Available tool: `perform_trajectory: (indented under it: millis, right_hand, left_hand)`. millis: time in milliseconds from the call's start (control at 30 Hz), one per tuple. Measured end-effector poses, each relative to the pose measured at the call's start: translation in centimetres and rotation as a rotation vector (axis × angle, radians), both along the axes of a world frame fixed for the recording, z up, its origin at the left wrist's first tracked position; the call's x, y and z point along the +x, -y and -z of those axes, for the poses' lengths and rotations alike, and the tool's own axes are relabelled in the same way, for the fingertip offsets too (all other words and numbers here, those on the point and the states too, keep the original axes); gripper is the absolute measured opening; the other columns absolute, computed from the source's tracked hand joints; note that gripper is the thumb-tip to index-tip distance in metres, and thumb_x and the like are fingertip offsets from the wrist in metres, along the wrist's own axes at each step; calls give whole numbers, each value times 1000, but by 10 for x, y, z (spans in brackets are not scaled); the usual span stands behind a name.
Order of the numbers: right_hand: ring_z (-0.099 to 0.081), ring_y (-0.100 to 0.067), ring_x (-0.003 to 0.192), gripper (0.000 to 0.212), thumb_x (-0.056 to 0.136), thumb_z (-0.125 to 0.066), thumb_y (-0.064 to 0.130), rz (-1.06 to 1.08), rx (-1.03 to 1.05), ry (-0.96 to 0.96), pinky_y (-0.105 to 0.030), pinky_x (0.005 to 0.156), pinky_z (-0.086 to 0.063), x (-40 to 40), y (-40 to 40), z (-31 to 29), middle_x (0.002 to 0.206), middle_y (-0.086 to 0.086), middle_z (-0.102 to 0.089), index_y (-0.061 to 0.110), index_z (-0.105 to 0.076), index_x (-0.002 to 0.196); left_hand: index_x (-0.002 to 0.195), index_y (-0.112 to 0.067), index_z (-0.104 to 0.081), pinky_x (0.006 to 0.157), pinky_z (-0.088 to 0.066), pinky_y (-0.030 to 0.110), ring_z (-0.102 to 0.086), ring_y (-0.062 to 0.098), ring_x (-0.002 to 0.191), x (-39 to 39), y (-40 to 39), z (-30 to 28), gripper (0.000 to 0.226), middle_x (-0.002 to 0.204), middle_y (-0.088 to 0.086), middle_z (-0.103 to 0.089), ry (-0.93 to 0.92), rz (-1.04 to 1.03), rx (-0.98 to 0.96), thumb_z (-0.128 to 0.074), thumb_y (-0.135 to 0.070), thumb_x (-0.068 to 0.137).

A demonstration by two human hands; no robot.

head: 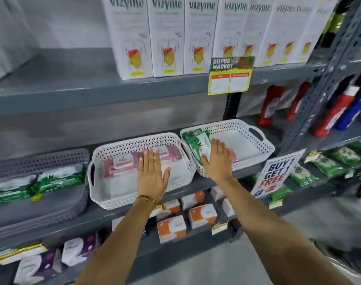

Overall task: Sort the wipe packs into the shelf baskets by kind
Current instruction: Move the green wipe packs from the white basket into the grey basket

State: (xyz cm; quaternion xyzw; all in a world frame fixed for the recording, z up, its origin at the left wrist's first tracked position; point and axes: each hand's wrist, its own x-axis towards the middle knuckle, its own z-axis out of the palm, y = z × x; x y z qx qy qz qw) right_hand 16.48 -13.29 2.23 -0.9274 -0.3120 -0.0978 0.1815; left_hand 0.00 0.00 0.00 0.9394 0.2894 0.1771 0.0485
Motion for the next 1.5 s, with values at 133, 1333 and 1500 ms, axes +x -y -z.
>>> perform_trajectory:
  millis: [133,1333,1500]
  right_hand:
    - [-18,-37,142,83,85,-59,35,-26,5,-193,-51,116,-24,20,-9,6,153,-21,-23,4,-14,147]
    - [-41,-43,119,53,85,-59,9,-202,145,139,-53,105,-34,-26,-79,-28,136,-25,-42,10,-46,136]
    - [-40,-42,120,55,83,-59,4,-254,267,37,-54,101,-41,-84,-124,-37,138,-22,-43,14,-48,136]
  left_hand:
    - [142,-7,4,115,8,38,2,29,143,8,1,17,80,155,16,-4,-5,-75,-1,15,-59,82]
    - [143,-4,-8,116,7,39,1,30,143,-118,-57,17,97,154,18,-8,-8,-304,-21,22,-66,75]
    - [143,-3,-15,117,3,41,-4,32,143,-181,-89,10,98,153,19,-15,-17,-355,-23,20,-65,76]
